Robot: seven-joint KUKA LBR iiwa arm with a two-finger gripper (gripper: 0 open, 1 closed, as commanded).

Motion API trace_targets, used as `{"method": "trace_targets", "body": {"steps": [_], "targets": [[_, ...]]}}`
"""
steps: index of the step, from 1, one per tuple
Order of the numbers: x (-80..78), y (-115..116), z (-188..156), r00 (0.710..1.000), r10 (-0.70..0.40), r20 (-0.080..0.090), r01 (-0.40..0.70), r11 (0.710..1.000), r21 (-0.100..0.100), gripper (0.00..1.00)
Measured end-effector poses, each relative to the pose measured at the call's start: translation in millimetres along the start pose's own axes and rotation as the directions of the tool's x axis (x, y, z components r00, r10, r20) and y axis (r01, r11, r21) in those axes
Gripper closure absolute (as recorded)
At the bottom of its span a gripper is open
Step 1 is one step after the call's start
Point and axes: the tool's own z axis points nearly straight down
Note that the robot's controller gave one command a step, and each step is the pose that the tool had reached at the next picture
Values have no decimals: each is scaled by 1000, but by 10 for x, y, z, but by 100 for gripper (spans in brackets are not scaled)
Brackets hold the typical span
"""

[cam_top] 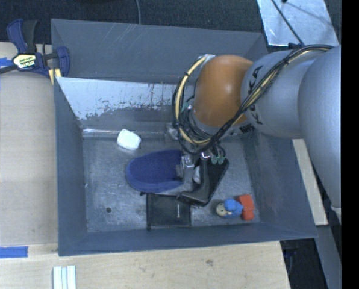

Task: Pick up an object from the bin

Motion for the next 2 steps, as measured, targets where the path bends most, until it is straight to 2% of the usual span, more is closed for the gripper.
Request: {"method": "trace_targets", "body": {"steps": [1, 2], "targets": [[-22, -2, -22, 1000, 0, 8, 0, 1000, 1, 100], [-60, -10, -788, 1000, 1, 4, -1, 1000, 1, 100]]}}
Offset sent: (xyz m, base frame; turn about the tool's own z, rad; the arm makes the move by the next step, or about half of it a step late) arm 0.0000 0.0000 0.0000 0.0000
